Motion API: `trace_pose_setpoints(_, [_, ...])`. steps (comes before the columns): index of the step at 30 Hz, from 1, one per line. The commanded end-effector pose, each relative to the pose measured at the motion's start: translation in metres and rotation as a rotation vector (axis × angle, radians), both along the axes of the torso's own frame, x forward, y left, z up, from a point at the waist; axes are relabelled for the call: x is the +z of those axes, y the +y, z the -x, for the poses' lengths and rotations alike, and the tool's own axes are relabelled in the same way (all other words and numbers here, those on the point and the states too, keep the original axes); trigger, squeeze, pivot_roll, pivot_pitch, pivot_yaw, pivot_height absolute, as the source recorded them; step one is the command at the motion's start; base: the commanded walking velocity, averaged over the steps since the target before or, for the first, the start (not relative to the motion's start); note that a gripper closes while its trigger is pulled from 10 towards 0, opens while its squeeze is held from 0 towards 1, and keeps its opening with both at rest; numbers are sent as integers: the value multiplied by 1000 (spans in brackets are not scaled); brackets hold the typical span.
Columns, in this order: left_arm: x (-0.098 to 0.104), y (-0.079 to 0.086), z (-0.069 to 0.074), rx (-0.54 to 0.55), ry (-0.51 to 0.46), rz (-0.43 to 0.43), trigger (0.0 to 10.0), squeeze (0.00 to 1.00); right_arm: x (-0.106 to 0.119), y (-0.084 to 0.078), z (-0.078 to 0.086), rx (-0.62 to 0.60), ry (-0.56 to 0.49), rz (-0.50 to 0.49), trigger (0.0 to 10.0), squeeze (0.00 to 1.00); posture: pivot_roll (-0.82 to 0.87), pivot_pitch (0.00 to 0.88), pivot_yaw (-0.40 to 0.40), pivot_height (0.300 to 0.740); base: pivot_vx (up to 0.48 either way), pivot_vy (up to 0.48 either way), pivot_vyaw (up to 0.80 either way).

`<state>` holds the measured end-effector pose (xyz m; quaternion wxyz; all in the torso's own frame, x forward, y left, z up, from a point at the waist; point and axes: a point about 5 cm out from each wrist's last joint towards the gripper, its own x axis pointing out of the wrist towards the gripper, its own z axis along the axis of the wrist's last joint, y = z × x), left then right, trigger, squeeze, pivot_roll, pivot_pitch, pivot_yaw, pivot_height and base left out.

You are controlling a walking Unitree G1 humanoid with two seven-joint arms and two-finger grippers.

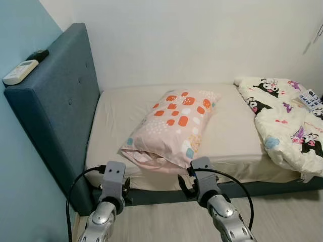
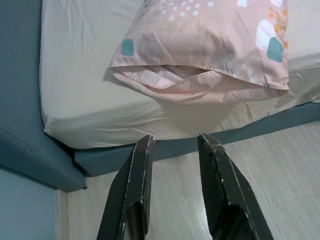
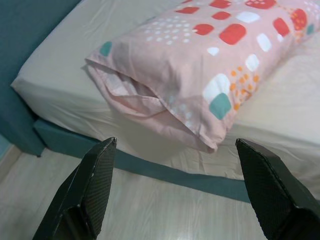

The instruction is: Clean up the room

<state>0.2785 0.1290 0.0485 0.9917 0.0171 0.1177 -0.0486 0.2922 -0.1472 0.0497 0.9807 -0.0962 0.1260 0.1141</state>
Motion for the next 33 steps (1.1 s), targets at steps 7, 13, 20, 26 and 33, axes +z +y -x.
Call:
trace_pose_setpoints(7, [4,-5,-5,-39,-13,-20,10000,0,-3,-21,4,-53,18,138,10000,0,-45,46,-15,740,0,0,0])
trace_pose_setpoints(13, [7,-14,-6,-102,-27,-23,10000,0,-8,-44,7,-117,63,176,10000,0,-45,49,-2,740,0,0,0])
trace_pose_setpoints(20, [10,-23,-9,-128,-32,-19,10000,0,-6,-48,9,-149,54,182,10000,0,-56,64,19,740,0,0,0])
trace_pose_setpoints(26, [6,-14,-6,-65,-14,5,10000,0,-9,-39,11,-161,67,189,10000,0,-41,65,-10,740,0,0,0])
trace_pose_setpoints(33, [3,-7,0,-35,-14,1,10000,0,-11,-32,10,-135,72,211,10000,0,-33,65,-41,740,0,0,0])
